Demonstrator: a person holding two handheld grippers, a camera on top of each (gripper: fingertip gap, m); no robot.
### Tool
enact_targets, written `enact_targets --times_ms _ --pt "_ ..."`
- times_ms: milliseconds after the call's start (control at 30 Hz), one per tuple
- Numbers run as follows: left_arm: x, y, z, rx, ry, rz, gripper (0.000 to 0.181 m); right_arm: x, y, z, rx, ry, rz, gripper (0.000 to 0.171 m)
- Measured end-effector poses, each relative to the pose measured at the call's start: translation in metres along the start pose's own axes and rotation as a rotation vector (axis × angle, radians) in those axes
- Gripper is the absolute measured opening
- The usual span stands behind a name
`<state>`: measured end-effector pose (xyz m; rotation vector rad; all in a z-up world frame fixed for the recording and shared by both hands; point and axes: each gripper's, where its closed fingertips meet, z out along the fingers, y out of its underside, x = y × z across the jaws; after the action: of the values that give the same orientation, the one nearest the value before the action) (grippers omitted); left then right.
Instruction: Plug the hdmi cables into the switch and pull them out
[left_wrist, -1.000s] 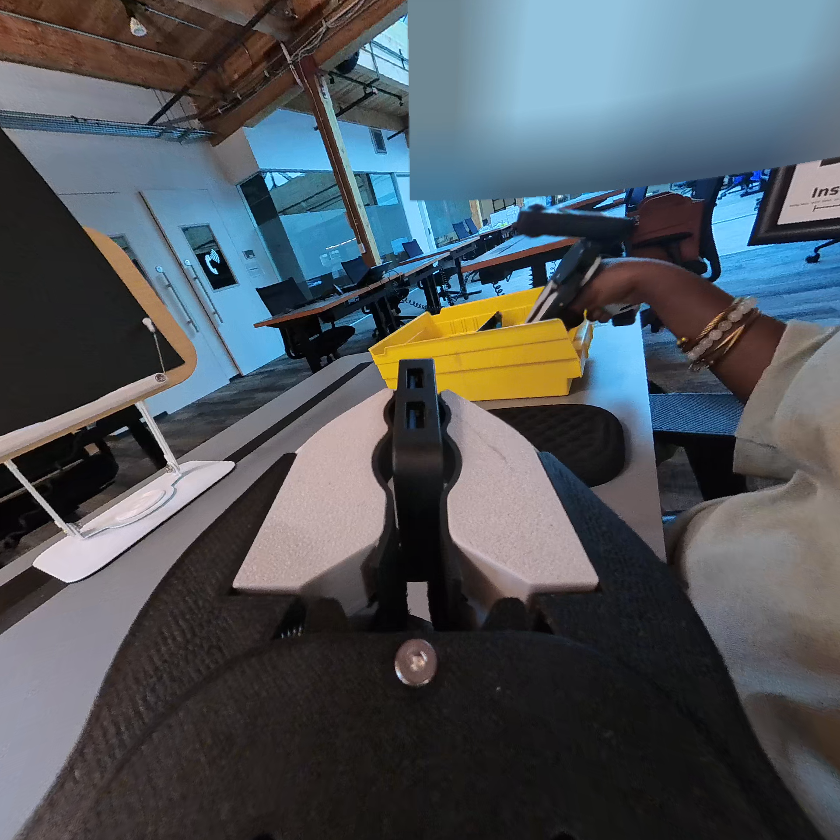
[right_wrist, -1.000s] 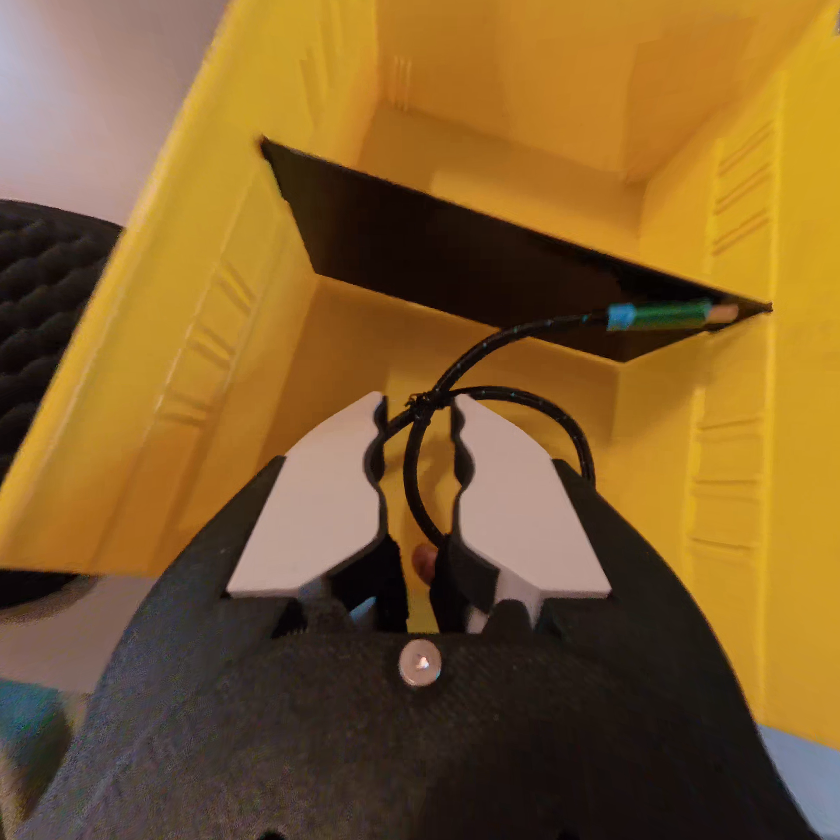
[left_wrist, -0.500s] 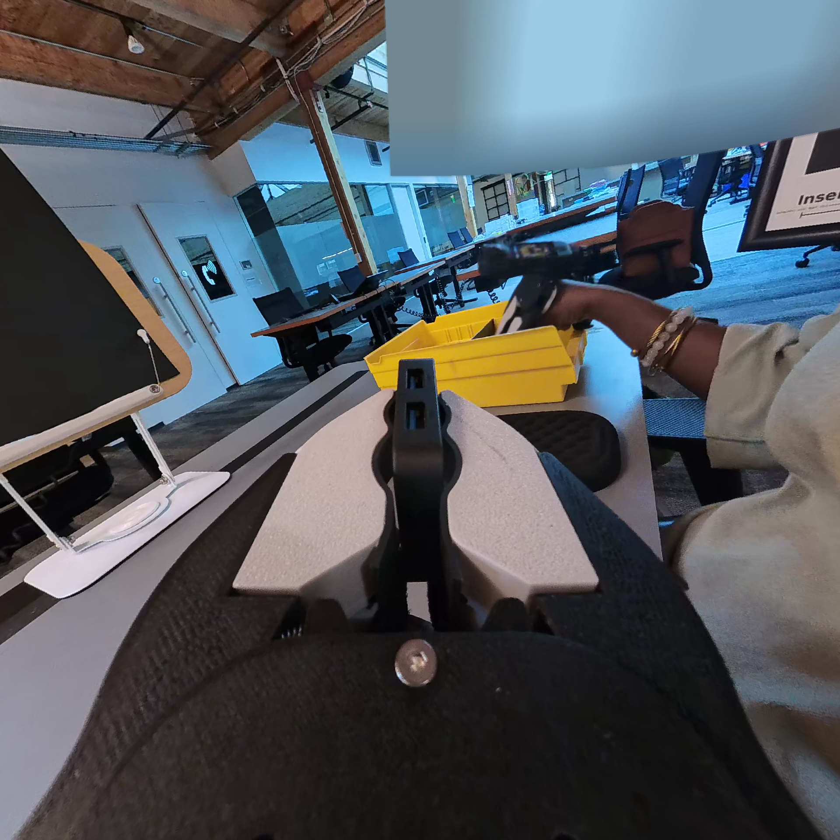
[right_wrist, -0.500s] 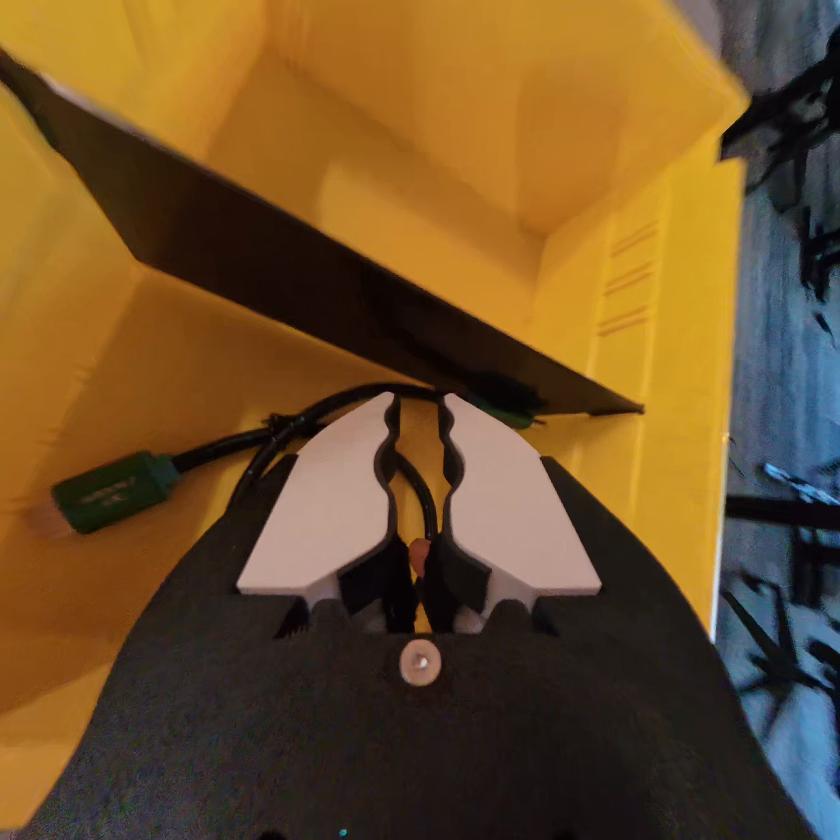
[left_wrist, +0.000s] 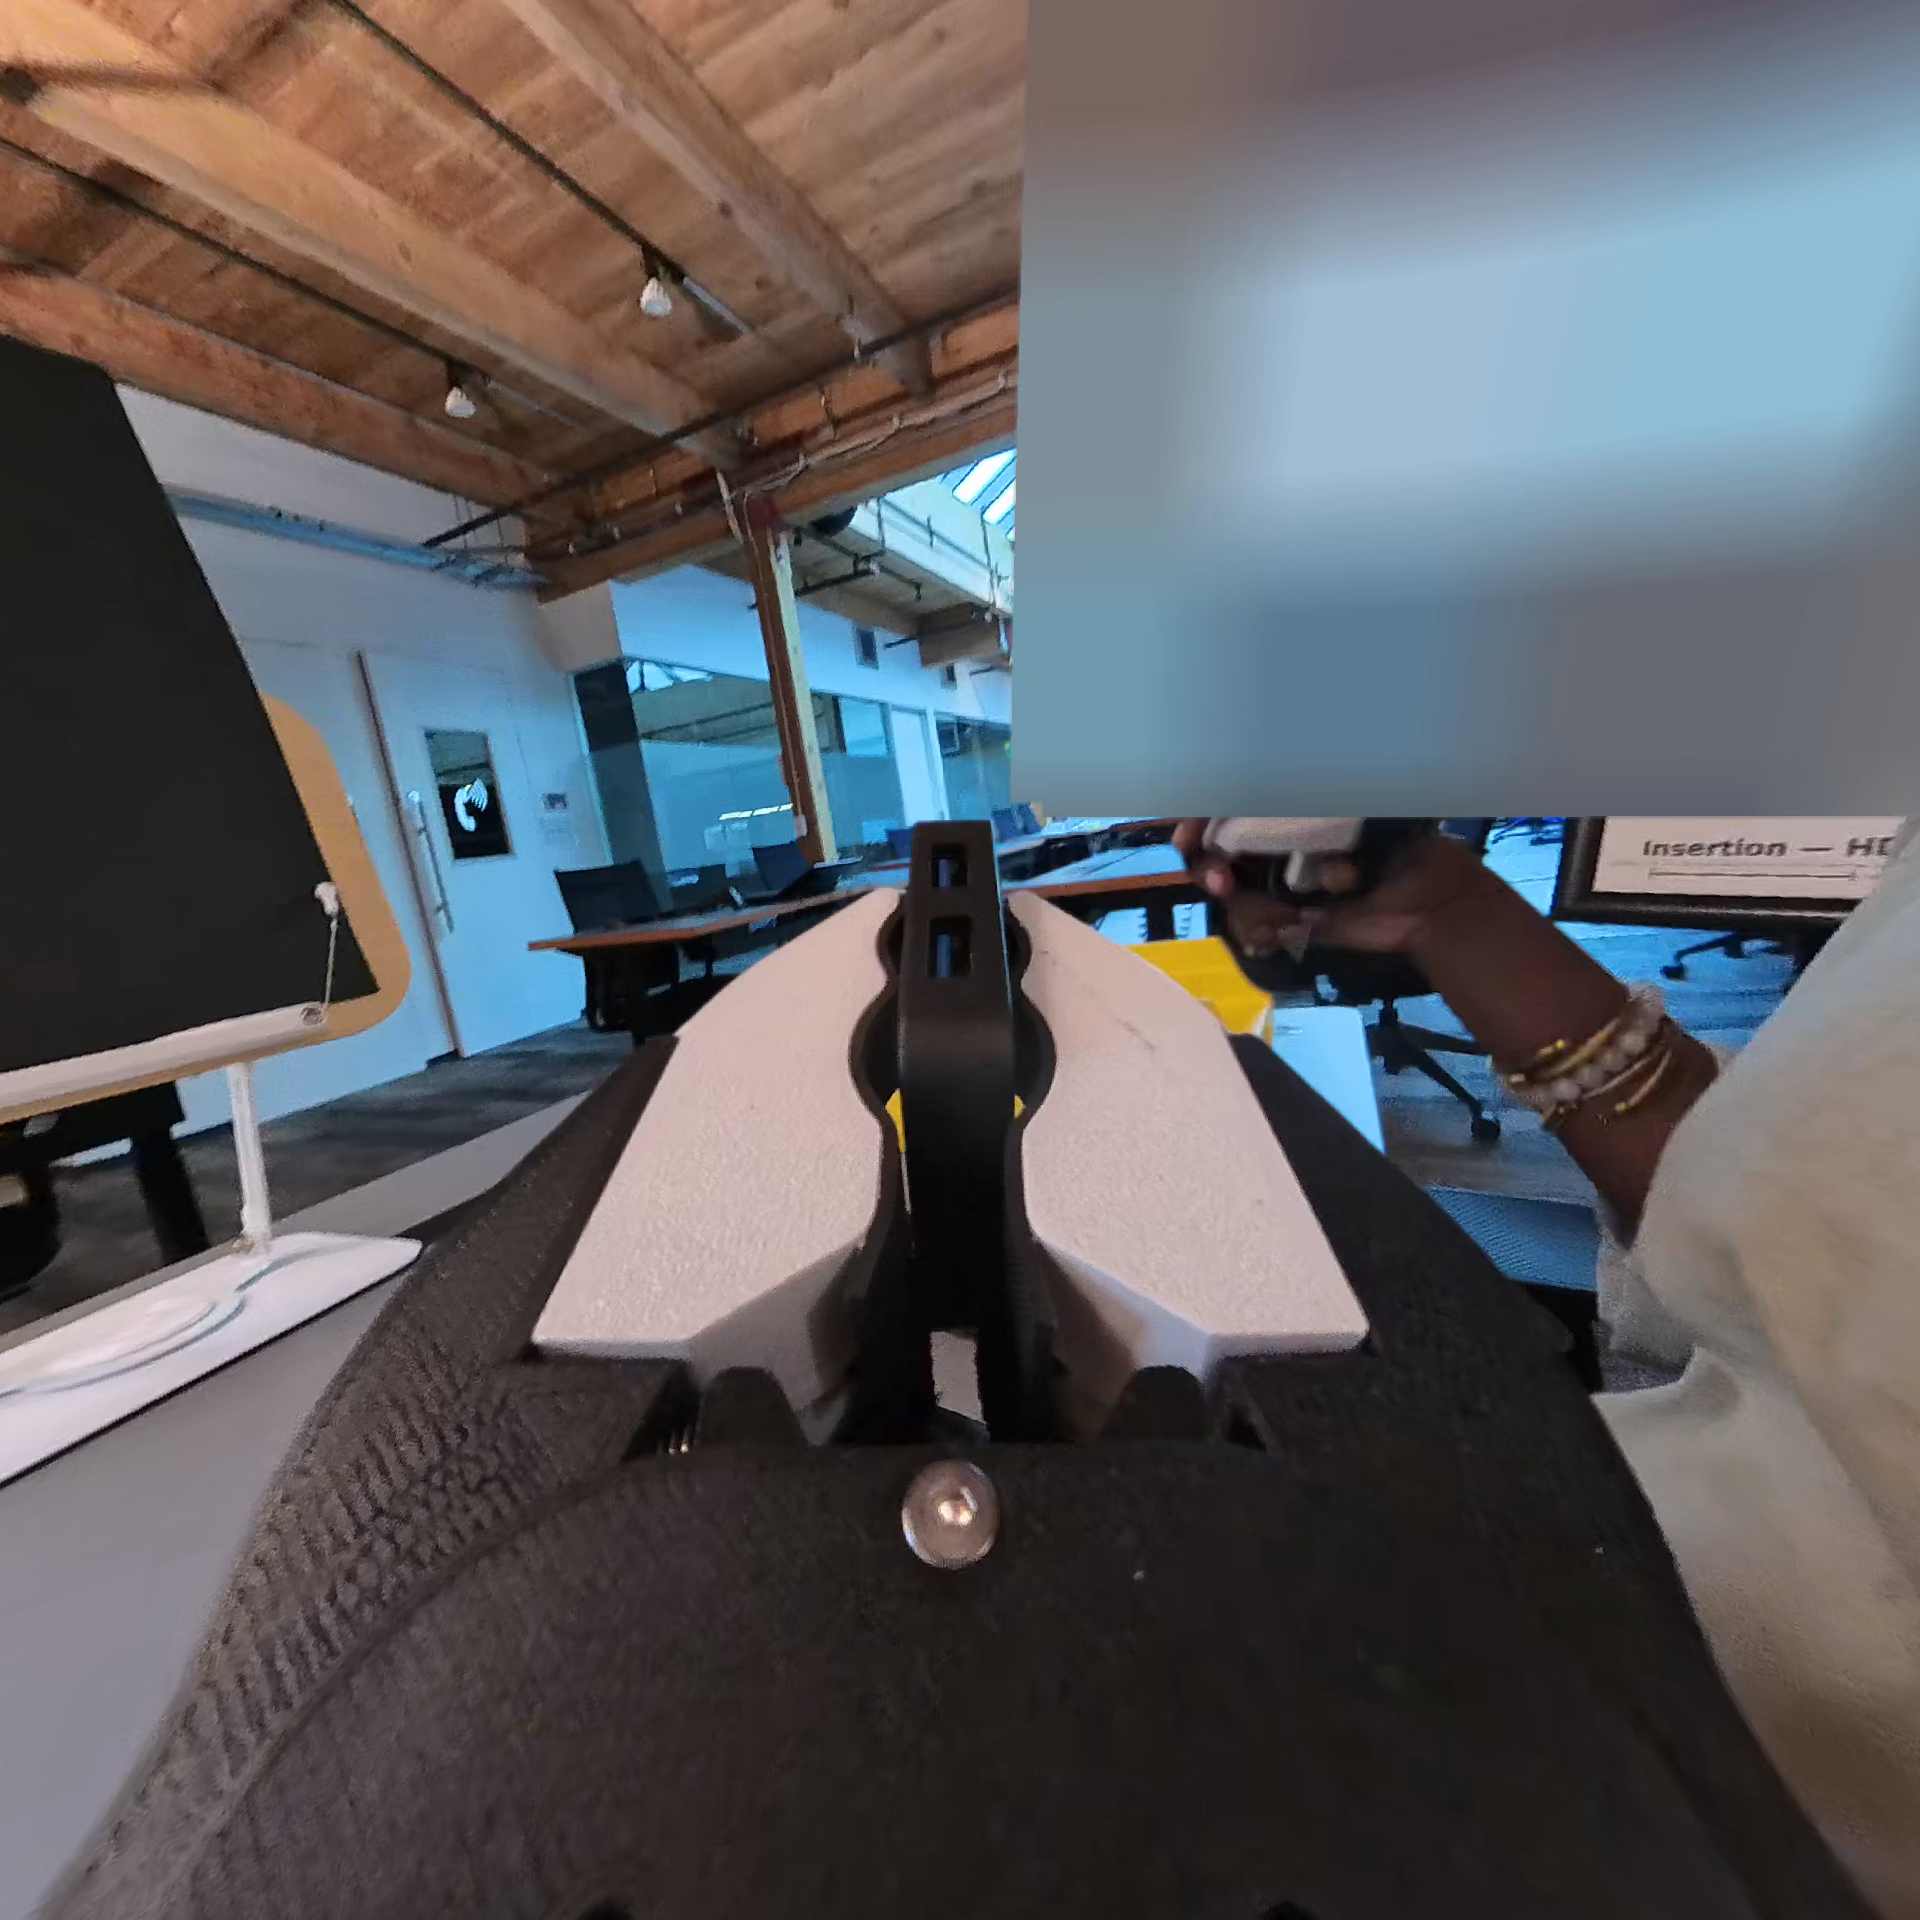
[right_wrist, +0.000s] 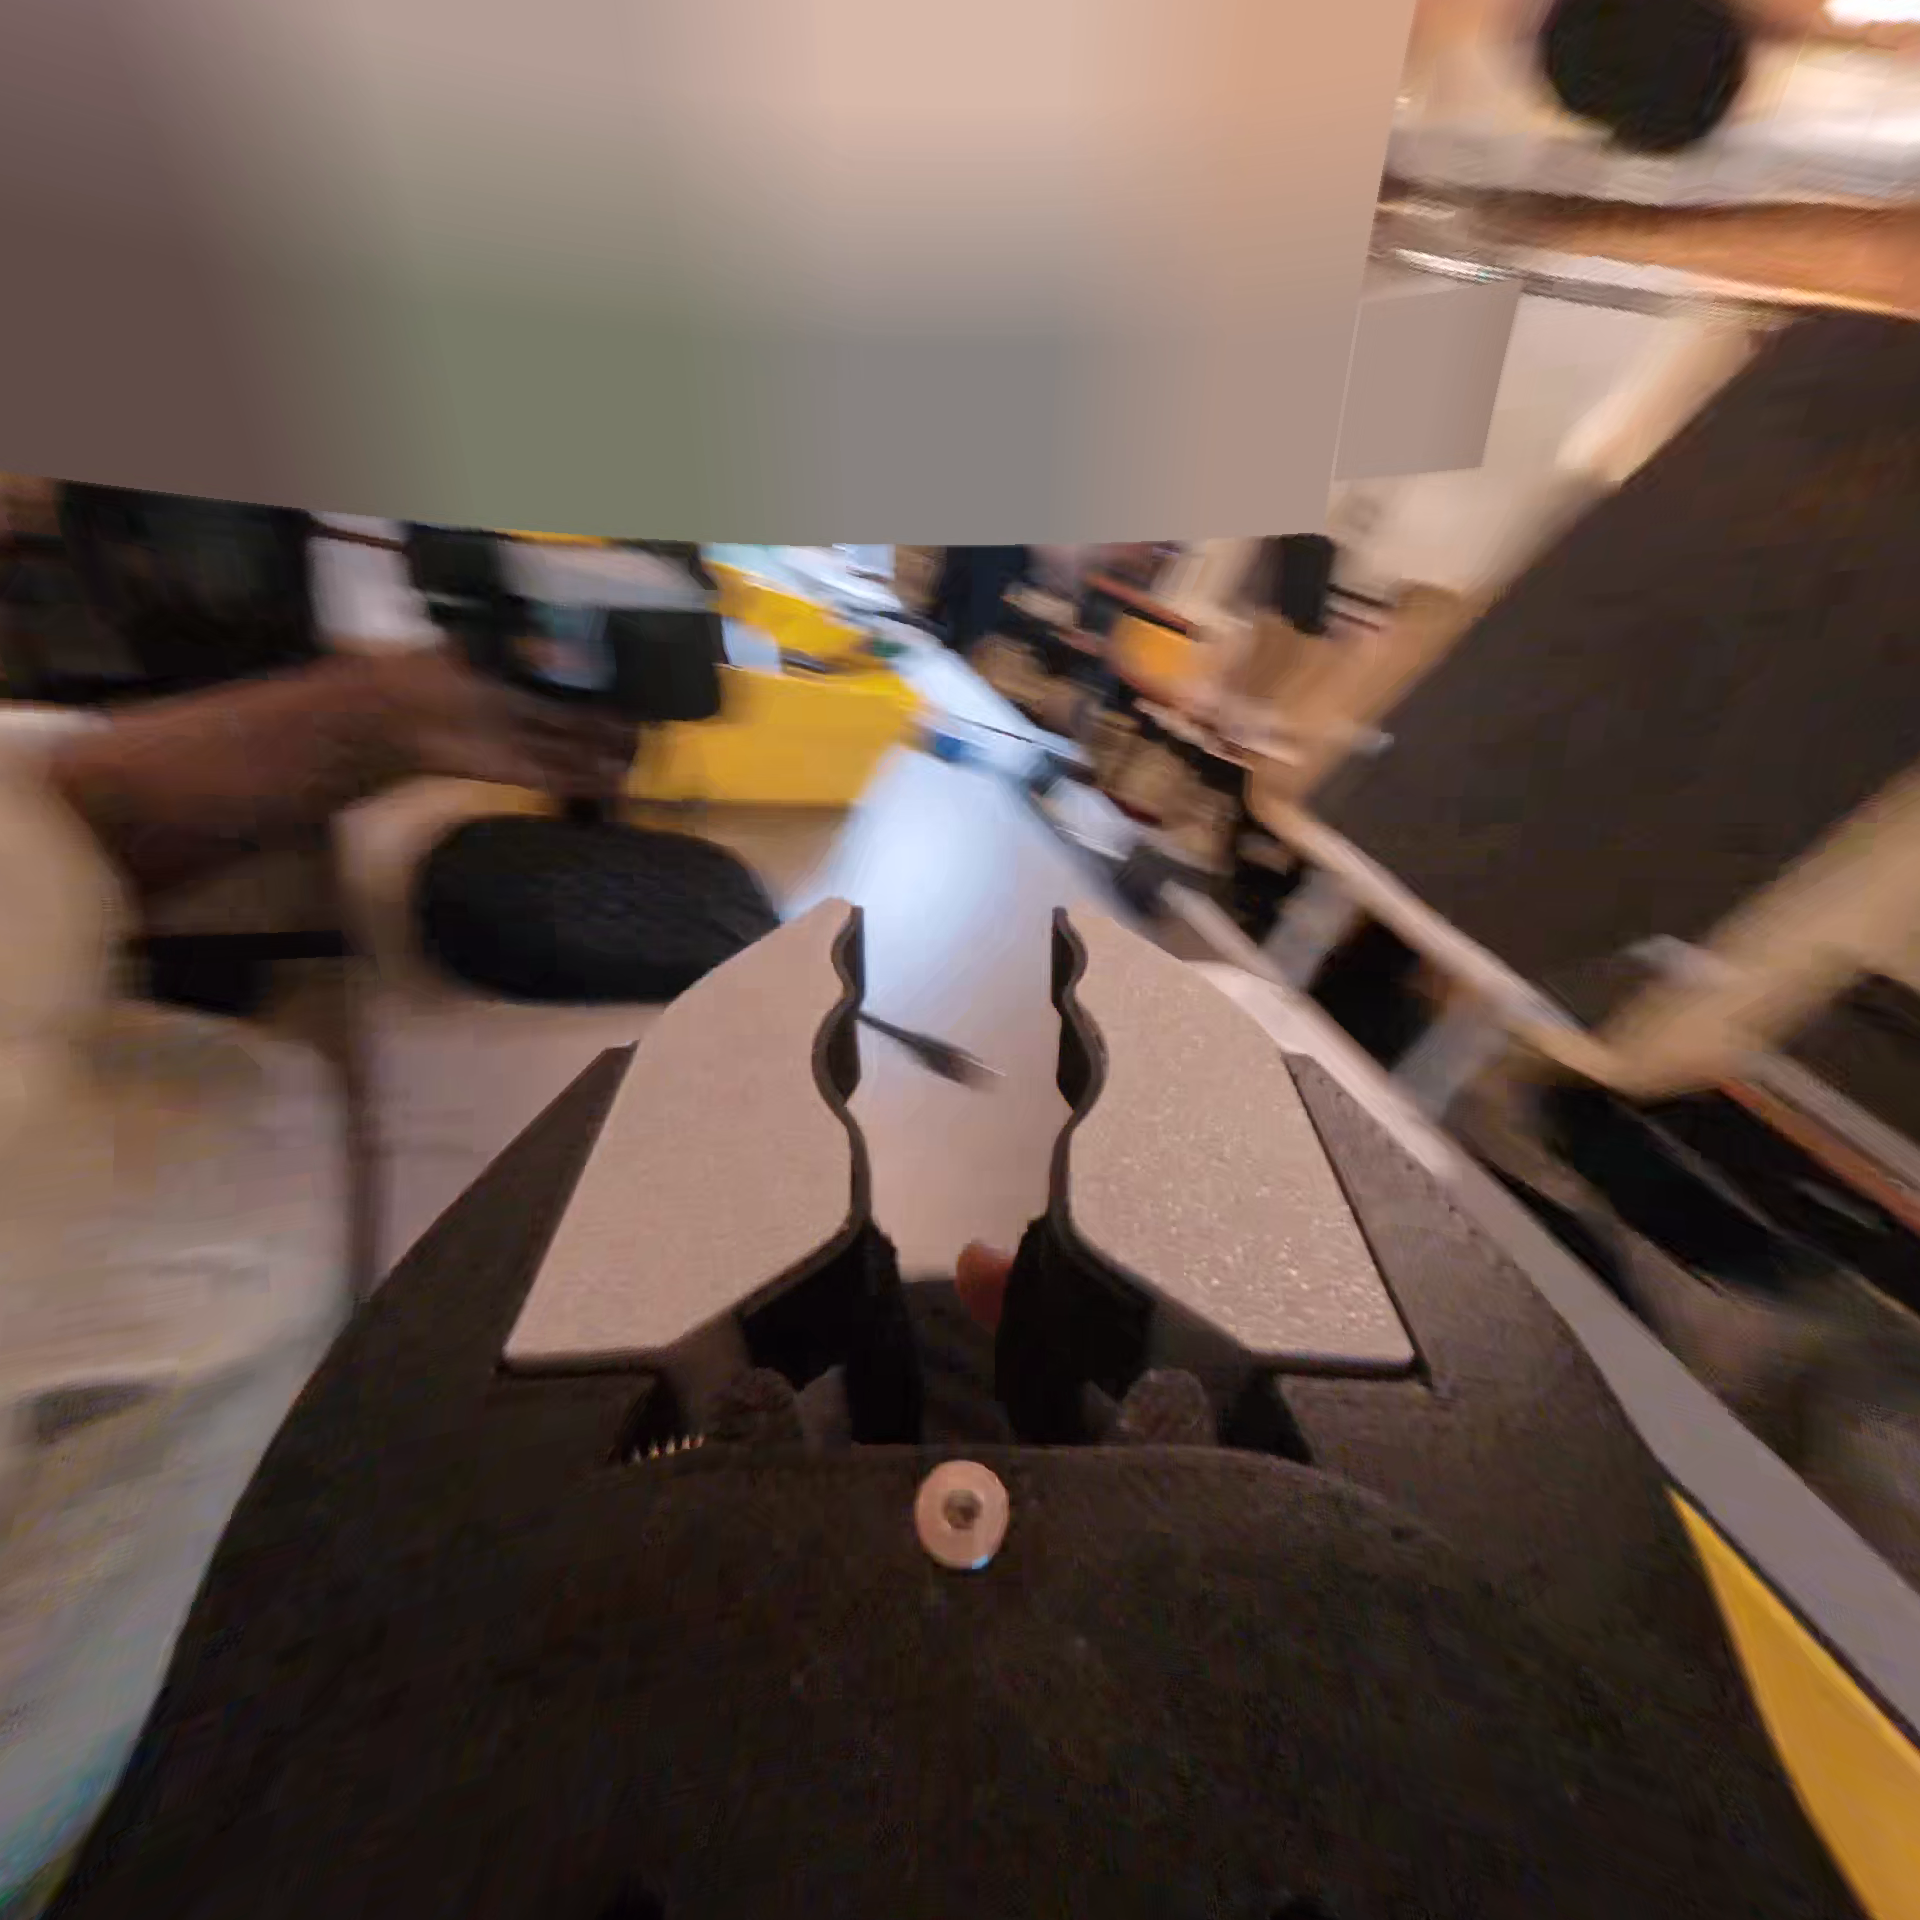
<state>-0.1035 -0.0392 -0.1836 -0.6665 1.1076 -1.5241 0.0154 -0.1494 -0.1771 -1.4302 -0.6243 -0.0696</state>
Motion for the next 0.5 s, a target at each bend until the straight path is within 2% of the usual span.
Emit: enact_targets --times_ms 67,100,267,400,500 --pt "0.009 -0.004 0.001 0.022 0.046 0.016 0.014 -0.053 -0.010 0.030 0.066 -0.258 0.034 0.044" --pt "0.015 -0.005 0.002 0.029 0.077 0.031 0.014 -0.065 -0.012 0.045 0.088 -0.293 0.045 0.044" --pt "0.041 -0.007 0.006 0.063 0.213 0.063 0.014 -0.089 -0.011 0.098 0.129 -0.330 0.113 0.040" --pt "0.050 -0.002 0.010 0.073 0.258 0.041 0.014 -0.103 -0.005 0.111 0.113 -0.383 0.134 0.035" --pt "0.053 0.002 0.014 0.068 0.265 0.029 0.015 -0.104 -0.006 0.113 0.134 -0.387 0.148 0.018"
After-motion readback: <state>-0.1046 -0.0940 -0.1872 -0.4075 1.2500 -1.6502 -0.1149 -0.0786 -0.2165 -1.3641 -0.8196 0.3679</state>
